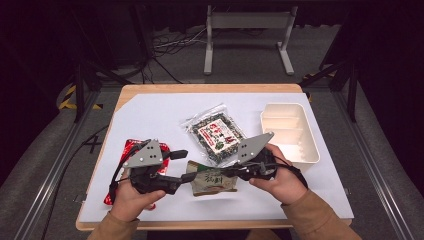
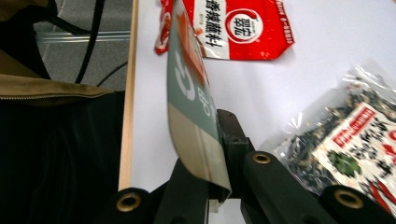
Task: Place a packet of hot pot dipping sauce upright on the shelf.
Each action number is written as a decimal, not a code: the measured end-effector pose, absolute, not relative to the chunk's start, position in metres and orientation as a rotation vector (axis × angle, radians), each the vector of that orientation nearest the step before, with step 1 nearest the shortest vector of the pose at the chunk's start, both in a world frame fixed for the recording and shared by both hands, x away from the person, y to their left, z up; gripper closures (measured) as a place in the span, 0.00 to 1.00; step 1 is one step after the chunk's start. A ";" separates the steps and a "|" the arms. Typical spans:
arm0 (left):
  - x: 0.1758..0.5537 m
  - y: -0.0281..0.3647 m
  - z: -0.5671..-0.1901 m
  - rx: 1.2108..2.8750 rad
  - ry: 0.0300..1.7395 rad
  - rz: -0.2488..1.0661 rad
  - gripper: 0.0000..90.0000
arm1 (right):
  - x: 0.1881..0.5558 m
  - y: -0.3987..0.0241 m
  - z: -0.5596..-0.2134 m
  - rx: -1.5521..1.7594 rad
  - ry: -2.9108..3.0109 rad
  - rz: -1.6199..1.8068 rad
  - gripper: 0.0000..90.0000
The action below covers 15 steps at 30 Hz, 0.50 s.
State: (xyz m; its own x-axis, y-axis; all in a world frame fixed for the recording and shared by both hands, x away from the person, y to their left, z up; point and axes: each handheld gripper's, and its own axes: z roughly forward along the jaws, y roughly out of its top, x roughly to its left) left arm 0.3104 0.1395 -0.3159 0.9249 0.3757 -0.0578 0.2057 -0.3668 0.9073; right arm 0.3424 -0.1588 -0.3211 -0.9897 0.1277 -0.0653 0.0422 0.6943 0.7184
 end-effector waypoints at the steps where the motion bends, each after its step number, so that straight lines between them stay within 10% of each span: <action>1: 0.311 0.141 -0.316 1.958 0.428 0.187 0.37 | 0.344 -0.163 -0.319 0.148 2.786 1.176 1.00; 15: 0.314 0.161 -0.317 1.932 0.497 0.252 0.35 | 0.359 -0.198 -0.293 0.251 2.725 1.186 1.00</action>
